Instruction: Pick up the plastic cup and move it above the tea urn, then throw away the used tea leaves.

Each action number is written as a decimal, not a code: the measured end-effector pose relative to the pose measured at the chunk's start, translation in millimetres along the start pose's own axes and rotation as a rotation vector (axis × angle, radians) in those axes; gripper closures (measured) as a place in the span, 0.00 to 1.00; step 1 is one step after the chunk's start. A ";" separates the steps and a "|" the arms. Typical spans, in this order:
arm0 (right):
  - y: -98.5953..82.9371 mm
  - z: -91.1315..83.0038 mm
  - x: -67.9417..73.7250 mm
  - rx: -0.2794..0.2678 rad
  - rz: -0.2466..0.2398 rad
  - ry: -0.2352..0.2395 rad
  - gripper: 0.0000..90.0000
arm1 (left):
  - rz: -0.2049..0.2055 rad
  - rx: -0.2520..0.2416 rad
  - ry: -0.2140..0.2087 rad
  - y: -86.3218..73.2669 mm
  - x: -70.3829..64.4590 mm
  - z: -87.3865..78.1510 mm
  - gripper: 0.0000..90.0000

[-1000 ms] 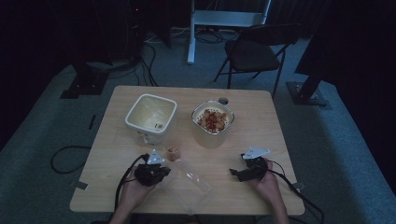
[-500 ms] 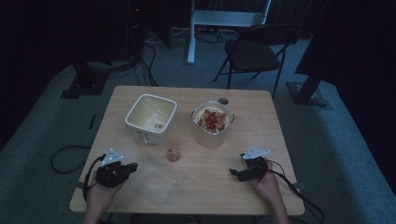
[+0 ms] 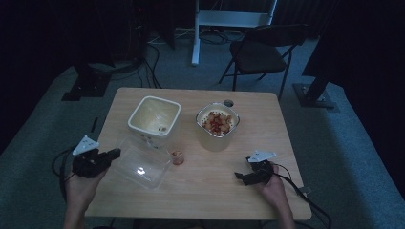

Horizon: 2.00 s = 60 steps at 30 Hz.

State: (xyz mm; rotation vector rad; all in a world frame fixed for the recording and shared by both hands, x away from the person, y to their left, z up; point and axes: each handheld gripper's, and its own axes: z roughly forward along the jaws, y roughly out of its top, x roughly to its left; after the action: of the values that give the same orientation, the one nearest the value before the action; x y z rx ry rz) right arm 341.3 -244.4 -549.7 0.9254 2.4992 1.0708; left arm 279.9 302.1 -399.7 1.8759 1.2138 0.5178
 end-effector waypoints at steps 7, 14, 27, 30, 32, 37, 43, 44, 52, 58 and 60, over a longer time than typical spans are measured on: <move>0.0 0.1 -0.1 -0.001 -0.001 0.000 0.15 | -0.037 -0.076 0.021 39.9 18.1 -8.8 0.97; 0.1 -0.1 -0.1 -0.001 -0.001 0.000 0.15 | -0.099 -0.096 0.100 86.5 40.4 5.3 0.97; 0.0 0.0 -0.1 0.000 -0.002 0.000 0.15 | -0.103 -0.065 0.176 134.3 46.5 48.4 0.80; 0.1 0.1 -0.1 -0.001 -0.002 -0.001 0.15 | -0.079 -0.085 0.188 135.5 40.1 47.2 0.61; 0.1 0.0 -0.2 -0.001 -0.002 0.000 0.15 | -0.072 -0.097 0.184 134.8 37.9 44.8 0.60; 0.1 0.1 -0.2 -0.001 -0.002 -0.001 0.15 | -0.068 -0.099 0.171 126.7 35.9 41.7 0.60; 0.1 0.0 -0.2 -0.001 -0.002 0.000 0.15 | -0.074 -0.095 0.154 111.6 37.9 43.0 0.59; 0.1 0.0 -0.2 -0.001 -0.002 -0.001 0.15 | -0.073 -0.094 0.154 109.7 37.5 43.3 0.59; 1.3 1.2 -1.7 0.000 0.019 -0.021 0.15 | -0.021 -0.068 0.151 96.1 20.0 53.5 0.57; 2.0 2.0 -1.6 0.002 0.021 -0.027 0.14 | 0.028 -0.081 0.100 77.0 -7.4 59.4 0.56; 2.1 2.3 -1.3 0.000 0.025 -0.031 0.14 | 0.045 -0.079 0.076 69.9 -16.9 62.3 0.57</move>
State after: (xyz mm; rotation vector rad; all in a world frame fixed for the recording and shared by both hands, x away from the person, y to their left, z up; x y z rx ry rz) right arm 344.3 -242.8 -549.8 0.9682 2.4689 1.0565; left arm 354.6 247.5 -377.3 1.8351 1.1853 0.6580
